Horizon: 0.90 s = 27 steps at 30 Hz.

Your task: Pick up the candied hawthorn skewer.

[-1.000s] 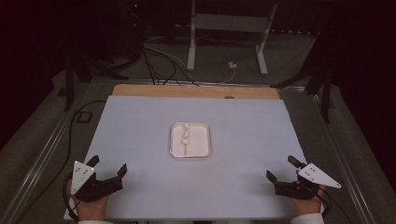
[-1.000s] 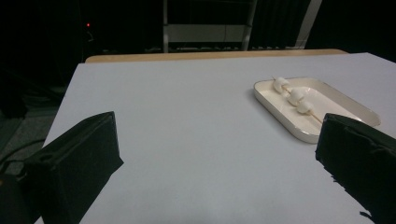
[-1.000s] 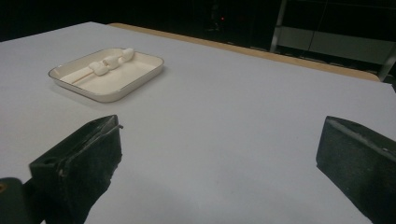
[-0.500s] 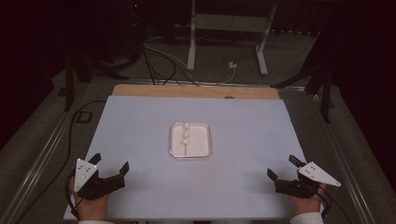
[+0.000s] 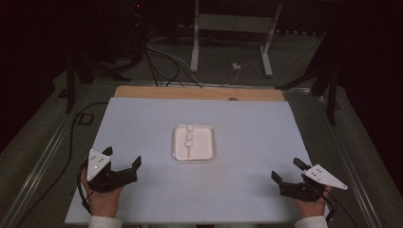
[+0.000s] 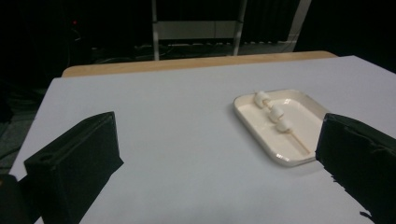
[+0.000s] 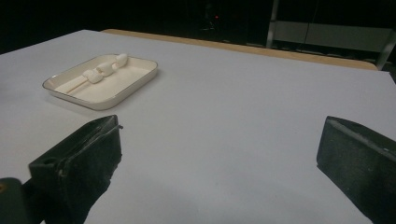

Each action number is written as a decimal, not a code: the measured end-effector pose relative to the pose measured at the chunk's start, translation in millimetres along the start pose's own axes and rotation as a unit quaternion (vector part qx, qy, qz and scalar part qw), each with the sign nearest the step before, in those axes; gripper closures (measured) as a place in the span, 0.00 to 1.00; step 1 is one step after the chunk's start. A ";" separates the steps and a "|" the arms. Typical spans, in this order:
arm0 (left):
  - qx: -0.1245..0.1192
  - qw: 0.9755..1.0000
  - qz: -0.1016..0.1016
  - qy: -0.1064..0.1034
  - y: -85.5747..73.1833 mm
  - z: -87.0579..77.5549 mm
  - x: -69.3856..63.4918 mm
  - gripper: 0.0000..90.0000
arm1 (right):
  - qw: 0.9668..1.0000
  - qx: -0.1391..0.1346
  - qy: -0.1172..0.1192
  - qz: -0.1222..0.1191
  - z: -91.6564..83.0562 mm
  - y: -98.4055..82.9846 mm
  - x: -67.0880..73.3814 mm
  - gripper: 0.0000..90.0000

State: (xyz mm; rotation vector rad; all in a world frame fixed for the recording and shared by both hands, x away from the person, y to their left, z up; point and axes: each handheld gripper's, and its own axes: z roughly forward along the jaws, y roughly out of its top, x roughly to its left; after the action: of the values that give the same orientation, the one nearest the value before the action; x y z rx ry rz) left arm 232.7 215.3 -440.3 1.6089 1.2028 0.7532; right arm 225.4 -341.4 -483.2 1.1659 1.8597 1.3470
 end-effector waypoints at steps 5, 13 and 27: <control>0.005 1.000 0.005 -0.004 12.7 14.7 -11.3 0.01 | 1.000 0.001 -0.004 0.005 -0.7 -0.1 -2.5 0.00; 0.028 0.999 0.018 -0.015 23.8 45.2 -28.3 0.01 | 1.000 0.003 -0.009 0.005 -1.0 0.1 -1.7 0.00; 0.067 0.997 0.025 -0.017 26.3 88.6 -52.0 0.01 | 1.000 0.008 -0.015 0.000 -0.3 -0.1 -1.7 0.00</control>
State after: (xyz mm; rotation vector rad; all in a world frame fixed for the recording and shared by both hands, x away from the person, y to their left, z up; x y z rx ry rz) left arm 302.8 135.9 -443.7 1.7609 1.2131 0.6865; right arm 225.9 -343.1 -483.2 1.1886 1.8529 1.3100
